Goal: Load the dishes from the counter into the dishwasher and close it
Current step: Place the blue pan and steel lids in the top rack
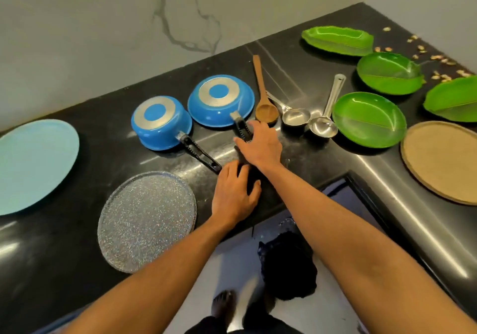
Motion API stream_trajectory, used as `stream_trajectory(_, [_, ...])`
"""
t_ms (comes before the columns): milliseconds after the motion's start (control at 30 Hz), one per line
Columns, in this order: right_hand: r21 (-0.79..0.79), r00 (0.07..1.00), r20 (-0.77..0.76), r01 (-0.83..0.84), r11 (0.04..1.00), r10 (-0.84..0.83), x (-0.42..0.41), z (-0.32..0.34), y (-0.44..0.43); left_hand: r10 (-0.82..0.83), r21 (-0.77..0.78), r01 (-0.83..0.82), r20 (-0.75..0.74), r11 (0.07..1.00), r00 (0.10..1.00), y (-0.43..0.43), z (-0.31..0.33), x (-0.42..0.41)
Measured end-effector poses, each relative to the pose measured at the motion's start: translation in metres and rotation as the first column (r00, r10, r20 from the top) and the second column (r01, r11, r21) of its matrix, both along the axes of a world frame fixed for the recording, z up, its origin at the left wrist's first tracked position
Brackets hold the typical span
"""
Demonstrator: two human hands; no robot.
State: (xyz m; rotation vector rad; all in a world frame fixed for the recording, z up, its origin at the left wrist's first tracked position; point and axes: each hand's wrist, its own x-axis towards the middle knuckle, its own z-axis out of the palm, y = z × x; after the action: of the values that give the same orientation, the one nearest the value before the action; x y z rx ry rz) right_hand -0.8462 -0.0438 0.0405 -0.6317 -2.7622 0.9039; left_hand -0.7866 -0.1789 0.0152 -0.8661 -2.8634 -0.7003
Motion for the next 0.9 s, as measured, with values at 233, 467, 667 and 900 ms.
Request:
stream_trajectory(233, [0.102,1.000,-0.013,0.021,0.995,-0.019,-0.016,-0.007,-0.007,-0.010,-0.006,0.010,-0.001,1.000,1.000,0.001,0.002,0.000])
stream_trajectory(467, [0.080,0.994,-0.106,-0.006,0.997,0.015,0.002,0.000,-0.006,-0.023,0.015,0.024,-0.021,1.000,1.000,0.001,-0.001,-0.001])
stream_trajectory(667, [0.184,0.978,-0.201,0.094,0.979,-0.056,0.060,0.032,-0.015,-0.061,0.102,0.056,0.050,0.993,0.997,-0.005,-0.002,0.000])
stream_trajectory(900, [0.219,0.926,-0.231,0.350,0.911,-0.299,0.191,0.046,-0.046,-0.198,0.185,0.172,0.133,0.967,0.971,-0.027,-0.003,0.010])
